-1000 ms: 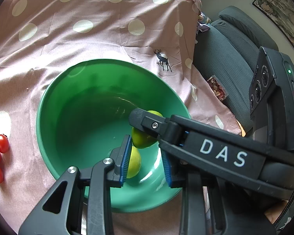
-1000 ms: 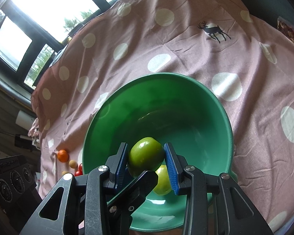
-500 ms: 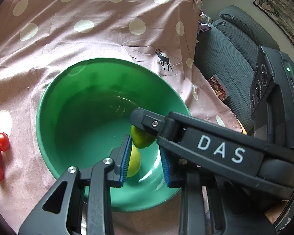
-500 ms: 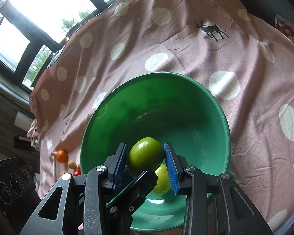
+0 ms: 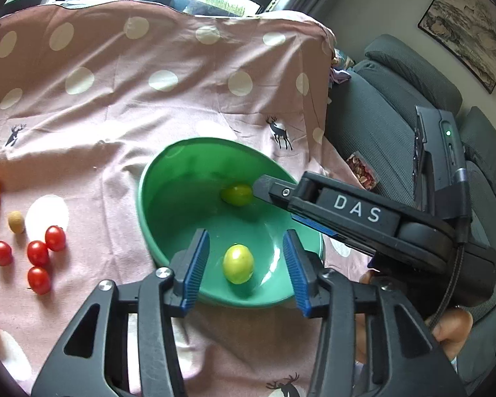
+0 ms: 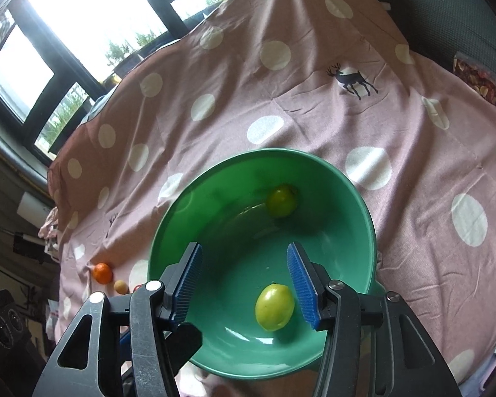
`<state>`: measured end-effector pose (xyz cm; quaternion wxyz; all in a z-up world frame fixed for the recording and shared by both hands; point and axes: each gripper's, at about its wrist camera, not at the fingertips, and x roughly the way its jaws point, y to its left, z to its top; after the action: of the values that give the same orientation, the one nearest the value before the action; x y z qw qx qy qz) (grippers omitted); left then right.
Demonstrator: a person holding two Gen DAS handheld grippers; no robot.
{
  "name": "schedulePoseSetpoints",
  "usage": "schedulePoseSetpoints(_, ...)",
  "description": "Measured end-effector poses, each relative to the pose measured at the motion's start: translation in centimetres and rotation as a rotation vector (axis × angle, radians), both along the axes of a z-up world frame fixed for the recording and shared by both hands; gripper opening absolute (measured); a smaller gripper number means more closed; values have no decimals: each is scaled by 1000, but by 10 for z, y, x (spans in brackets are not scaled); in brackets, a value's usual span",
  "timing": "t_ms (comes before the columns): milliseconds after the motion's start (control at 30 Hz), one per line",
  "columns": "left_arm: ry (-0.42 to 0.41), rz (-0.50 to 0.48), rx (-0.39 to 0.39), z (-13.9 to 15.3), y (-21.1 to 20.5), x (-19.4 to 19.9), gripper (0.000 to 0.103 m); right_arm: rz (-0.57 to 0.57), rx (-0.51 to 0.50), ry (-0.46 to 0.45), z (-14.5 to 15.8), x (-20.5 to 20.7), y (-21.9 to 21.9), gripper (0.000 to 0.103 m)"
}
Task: Organize fruits
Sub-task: 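Lower the green apple into the bowl and open the right gripper, then move the right gripper from the bowl to the large orange on the cloth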
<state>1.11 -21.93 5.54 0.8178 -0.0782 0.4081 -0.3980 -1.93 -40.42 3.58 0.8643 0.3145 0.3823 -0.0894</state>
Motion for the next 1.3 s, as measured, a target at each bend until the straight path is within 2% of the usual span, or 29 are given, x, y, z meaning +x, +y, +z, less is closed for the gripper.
schedulePoseSetpoints(33, -6, 14, -6, 3, 8, -1, 51, 0, -2, -10, 2, -1, 2, 62)
schedulePoseSetpoints(133, -26, 66, -3, 10, 31, -2, 59, 8, -19, -26, 9, -1, 9, 62)
schedulePoseSetpoints(233, -53, 118, -1, 17, 54, -3, 69, 16, -42, -41, 15, 0, 20, 75)
schedulePoseSetpoints(300, -64, 146, -2, 19, 71, -4, 78, 35, -63, -57, 20, 1, 29, 77)
schedulePoseSetpoints(400, -73, 206, -1, 21, 97, -5, 79, 81, -125, -85, 29, 2, 47, 83)
schedulePoseSetpoints(533, -79, 269, 25, 15, 127, -5, 81, 117, -221, -104, 36, 4, 69, 83)
schedulePoseSetpoints(767, -65, 388, 77, -5, 174, 1, 87, 160, -242, -130, 37, 9, 92, 83)
schedulePoseSetpoints(933, -39, 436, 92, -18, 197, 9, 89, 202, -264, -138, 33, 13, 110, 83)
schedulePoseSetpoints(1167, 0, 514, 133, -31, 218, 19, 89, 230, -290, -122, 21, 18, 128, 83)
schedulePoseSetpoints(1300, -16, 532, 154, -31, 221, 19, 90, 253, -306, -137, 16, 20, 141, 83)
